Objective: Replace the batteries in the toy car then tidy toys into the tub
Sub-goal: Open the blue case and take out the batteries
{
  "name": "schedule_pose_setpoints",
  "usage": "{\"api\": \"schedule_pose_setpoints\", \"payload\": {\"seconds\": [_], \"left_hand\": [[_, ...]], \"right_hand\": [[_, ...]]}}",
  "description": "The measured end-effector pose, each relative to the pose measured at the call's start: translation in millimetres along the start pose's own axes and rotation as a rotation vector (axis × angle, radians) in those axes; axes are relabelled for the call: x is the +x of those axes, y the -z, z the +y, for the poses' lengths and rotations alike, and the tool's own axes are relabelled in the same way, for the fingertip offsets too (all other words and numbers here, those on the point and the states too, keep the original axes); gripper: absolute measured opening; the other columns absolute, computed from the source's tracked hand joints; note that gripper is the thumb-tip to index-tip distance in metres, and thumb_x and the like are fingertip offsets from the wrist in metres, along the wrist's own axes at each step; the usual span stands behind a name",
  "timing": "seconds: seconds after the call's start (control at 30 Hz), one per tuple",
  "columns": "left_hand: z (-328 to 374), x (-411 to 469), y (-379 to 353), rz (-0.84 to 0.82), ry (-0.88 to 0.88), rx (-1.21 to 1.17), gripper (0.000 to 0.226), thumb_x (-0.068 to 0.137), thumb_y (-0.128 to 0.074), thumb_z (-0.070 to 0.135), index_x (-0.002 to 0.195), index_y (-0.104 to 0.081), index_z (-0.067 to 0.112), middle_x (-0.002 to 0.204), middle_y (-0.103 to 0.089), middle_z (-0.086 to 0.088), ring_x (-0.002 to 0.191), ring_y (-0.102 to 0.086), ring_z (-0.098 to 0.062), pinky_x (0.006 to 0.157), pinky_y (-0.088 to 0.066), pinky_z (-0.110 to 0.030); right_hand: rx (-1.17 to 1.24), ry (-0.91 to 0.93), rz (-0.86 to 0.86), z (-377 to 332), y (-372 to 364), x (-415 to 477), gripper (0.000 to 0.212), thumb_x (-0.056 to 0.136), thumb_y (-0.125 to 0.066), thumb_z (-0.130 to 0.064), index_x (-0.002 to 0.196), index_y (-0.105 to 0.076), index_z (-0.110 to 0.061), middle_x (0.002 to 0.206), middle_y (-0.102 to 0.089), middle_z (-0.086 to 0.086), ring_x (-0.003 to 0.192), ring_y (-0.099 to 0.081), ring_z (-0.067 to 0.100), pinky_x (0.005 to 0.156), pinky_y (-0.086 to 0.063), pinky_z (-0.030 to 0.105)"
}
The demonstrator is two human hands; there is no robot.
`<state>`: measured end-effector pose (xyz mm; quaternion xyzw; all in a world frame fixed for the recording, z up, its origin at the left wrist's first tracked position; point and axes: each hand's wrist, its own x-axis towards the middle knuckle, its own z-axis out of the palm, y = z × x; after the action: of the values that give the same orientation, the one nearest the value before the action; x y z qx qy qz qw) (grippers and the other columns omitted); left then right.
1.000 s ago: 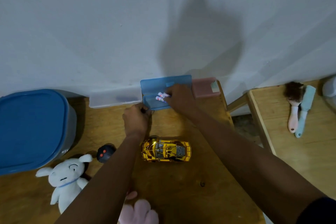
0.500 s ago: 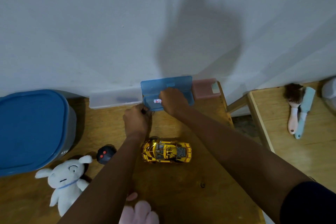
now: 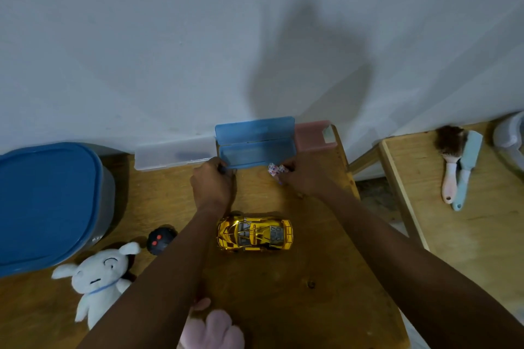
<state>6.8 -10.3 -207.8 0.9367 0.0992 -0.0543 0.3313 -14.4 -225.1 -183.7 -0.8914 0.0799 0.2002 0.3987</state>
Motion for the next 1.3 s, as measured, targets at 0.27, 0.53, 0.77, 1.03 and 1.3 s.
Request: {"api": "schedule_pose_setpoints", "payload": {"seconds": [0.27,0.53,0.77,1.03,1.3], "left_hand": [[0,-15,2,-0.027,-0.034,-0.091,0.037,0.092,-0.073,0.020,0.127,-0.067,0.011,0.117,-0.073,-0.014,0.109,-0.068,-0.028,0.098,-0.055,-0.042],[5,-36,7,-0.056,-0.045,-0.092,0.047,0.095,-0.070,0.020,0.139,-0.057,0.012,0.130,-0.067,-0.014,0.122,-0.062,-0.029,0.102,-0.049,-0.040],[4,-42,6,-0.091,-0.056,-0.065,0.054,0.092,-0.072,0.024,0.142,-0.054,0.016,0.131,-0.067,-0.011,0.121,-0.062,-0.028,0.103,-0.052,-0.048],[10,-44,5,-0.118,-0.048,-0.037,0.059,0.092,-0.073,0.024,0.146,-0.051,0.014,0.136,-0.064,-0.013,0.124,-0.060,-0.030,0.105,-0.050,-0.044],[14,-38,1,-0.017,-0.023,-0.056,0.052,0.091,-0.072,0.020,0.141,-0.056,0.014,0.130,-0.068,-0.013,0.119,-0.063,-0.028,0.099,-0.050,-0.038]], "right_hand": [[-0.284,-0.003,0.000,-2,-6,-10,0.033,0.094,-0.064,-0.029,0.123,-0.068,-0.014,0.117,-0.067,0.008,0.096,-0.058,0.016,0.073,-0.035,0.020],[-0.296,-0.007,0.053,-2,-16,-8,0.033,0.088,-0.071,-0.026,0.118,-0.072,-0.015,0.115,-0.071,0.006,0.101,-0.062,0.017,0.076,-0.039,0.022],[-0.363,0.053,0.100,0,-22,-9,0.027,0.085,-0.074,-0.025,0.110,-0.074,-0.017,0.106,-0.071,0.005,0.094,-0.064,0.020,0.077,-0.048,0.028],[-0.327,0.098,0.164,15,-29,-21,0.049,0.086,-0.076,-0.023,0.132,-0.059,-0.015,0.125,-0.061,0.008,0.108,-0.060,0.020,0.088,-0.045,0.026],[-0.175,0.169,0.453,12,-8,-14,0.031,0.092,-0.066,-0.030,0.119,-0.067,-0.017,0.116,-0.066,0.003,0.102,-0.063,0.019,0.083,-0.047,0.024]]}}
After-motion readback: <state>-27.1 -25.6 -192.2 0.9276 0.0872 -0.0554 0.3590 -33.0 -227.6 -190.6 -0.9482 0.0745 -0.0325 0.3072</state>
